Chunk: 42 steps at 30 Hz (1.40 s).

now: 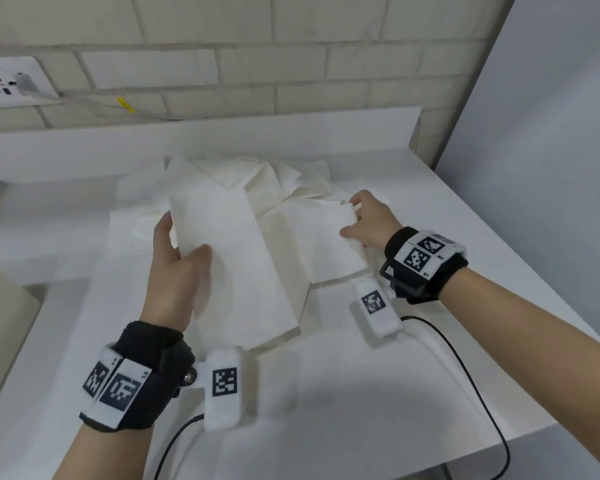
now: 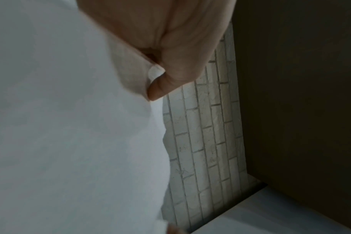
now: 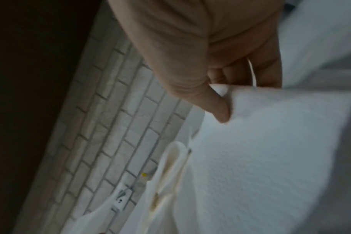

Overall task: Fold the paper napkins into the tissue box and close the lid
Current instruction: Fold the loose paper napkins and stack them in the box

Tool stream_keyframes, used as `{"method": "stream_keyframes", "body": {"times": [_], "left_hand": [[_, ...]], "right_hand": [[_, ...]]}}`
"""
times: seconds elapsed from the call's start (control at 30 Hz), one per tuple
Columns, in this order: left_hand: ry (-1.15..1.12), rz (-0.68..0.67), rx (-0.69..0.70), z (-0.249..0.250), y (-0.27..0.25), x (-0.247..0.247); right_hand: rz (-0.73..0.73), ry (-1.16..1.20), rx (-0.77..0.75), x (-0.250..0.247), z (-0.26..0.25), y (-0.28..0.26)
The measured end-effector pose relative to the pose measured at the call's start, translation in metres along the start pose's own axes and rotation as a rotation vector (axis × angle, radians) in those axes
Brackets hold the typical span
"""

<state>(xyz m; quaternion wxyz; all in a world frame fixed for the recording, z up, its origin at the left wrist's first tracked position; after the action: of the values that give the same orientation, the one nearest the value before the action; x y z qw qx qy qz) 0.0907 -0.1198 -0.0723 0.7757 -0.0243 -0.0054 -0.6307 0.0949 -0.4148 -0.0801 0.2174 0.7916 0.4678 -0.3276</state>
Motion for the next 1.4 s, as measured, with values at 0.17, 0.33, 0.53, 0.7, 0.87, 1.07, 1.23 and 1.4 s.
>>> {"method": "stream_keyframes", "body": {"times": [0.17,0.33,0.53,0.7,0.87,1.07,1.23,1.4], "left_hand": [[0.046,0.005,0.168,0.018,0.003,0.002],[0.053,-0.057,0.114,0.016,-0.001,0.022],[-0.301,-0.219,-0.102,0.027,-0.019,0.038],[-0.182,-0.127,0.019,0.035,-0.017,0.027],[-0.221,-0.082,-0.001,0.037,-0.012,0.013],[-0.227,-0.104,0.066,0.041,-0.008,0.006],[-0.192,-0.061,0.079,0.036,-0.002,-0.004],[-0.155,-0.021,0.067,0.023,0.004,-0.011]], "right_hand": [[0.119,0.309,-0.292,-0.053,-0.081,-0.028],[-0.130,0.722,-0.338,-0.053,-0.137,-0.057],[-0.041,0.589,-0.300,-0.022,-0.139,-0.050],[0.174,0.243,-0.731,-0.007,-0.172,-0.079],[-0.047,0.133,-0.774,0.023,-0.178,-0.104],[-0.063,0.206,-0.849,0.024,-0.184,-0.102],[-0.092,0.302,-0.745,0.016,-0.179,-0.085],[-0.054,0.642,-0.498,-0.012,-0.173,-0.056]]}}
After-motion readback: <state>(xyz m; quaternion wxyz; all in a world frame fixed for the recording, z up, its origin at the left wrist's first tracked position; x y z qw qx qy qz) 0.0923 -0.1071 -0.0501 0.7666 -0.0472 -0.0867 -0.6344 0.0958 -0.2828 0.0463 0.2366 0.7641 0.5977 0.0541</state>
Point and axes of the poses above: each hand's wrist, its own y-axis towards the middle knuckle, its own x-axis out of the palm, z = x × y, the point moved 9 cm from there along y, towards the middle knuckle, and after that the axes turned 13 degrees about z, right-handed, at the moved point
